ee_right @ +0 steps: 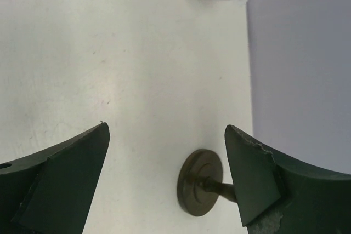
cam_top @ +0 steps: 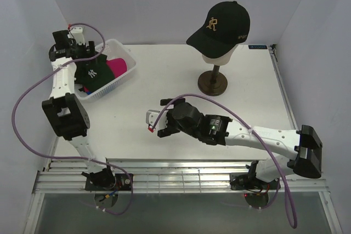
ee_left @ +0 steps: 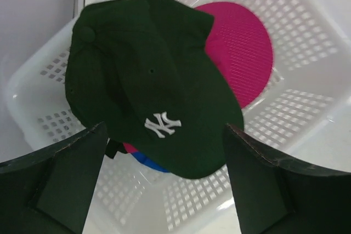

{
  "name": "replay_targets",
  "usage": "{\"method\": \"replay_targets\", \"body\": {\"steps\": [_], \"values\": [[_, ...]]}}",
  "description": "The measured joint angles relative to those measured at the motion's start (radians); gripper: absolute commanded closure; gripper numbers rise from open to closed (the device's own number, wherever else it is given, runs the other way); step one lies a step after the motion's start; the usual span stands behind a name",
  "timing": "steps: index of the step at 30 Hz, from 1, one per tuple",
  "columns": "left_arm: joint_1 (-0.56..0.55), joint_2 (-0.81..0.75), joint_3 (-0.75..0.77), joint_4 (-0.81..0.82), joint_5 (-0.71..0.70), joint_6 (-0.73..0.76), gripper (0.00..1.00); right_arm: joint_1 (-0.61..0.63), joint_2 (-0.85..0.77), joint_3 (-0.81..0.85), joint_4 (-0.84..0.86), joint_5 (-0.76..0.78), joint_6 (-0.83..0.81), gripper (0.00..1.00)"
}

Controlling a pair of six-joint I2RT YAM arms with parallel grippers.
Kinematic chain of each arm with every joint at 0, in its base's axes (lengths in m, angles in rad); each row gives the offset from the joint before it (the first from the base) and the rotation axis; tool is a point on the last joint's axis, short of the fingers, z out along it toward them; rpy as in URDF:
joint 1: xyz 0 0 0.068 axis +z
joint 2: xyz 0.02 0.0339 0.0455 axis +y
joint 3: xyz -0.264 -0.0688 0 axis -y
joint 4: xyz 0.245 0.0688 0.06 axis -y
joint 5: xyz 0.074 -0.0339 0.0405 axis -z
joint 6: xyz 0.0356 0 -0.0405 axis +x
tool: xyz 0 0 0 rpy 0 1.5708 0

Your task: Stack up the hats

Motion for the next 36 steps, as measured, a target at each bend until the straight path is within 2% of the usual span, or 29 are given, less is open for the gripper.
{"method": "replay_targets", "body": {"steps": [5,7,8,9,12,13,23,31,36], "values": [[-0.004,0.288,0.172,-0.003,-0.107,0.013,0.05,-0.005,0.030,-0.062,-0.002,0.000,0.081,0.08],[-0.004,0.378,0.253,0.000,-0.146,0.010,0.09,-0.008,0.029,-0.075,0.010,-0.001,0.104,0.07],[-0.004,0.411,0.292,-0.003,-0.164,0.008,0.14,-0.010,0.029,-0.084,0.021,-0.003,0.115,0.07],[-0.004,0.435,0.320,0.004,-0.180,0.003,0.33,-0.013,0.029,-0.092,0.027,-0.005,0.126,0.07],[-0.006,0.457,0.353,0.013,-0.203,-0.018,0.74,-0.020,0.030,-0.110,0.037,-0.011,0.148,0.07],[-0.006,0.457,0.353,0.016,-0.204,-0.022,0.93,-0.022,0.031,-0.114,0.040,-0.012,0.152,0.06],[-0.008,0.345,0.240,0.044,-0.164,-0.055,0.98,-0.028,0.040,-0.114,0.052,-0.012,0.173,0.07],[-0.006,0.107,0.238,0.041,-0.135,-0.048,0.98,-0.028,0.040,-0.077,0.054,0.005,0.164,0.07],[-0.006,-0.002,0.255,0.030,-0.059,-0.060,1.00,-0.028,0.040,-0.056,0.098,0.041,0.122,0.07]]}}
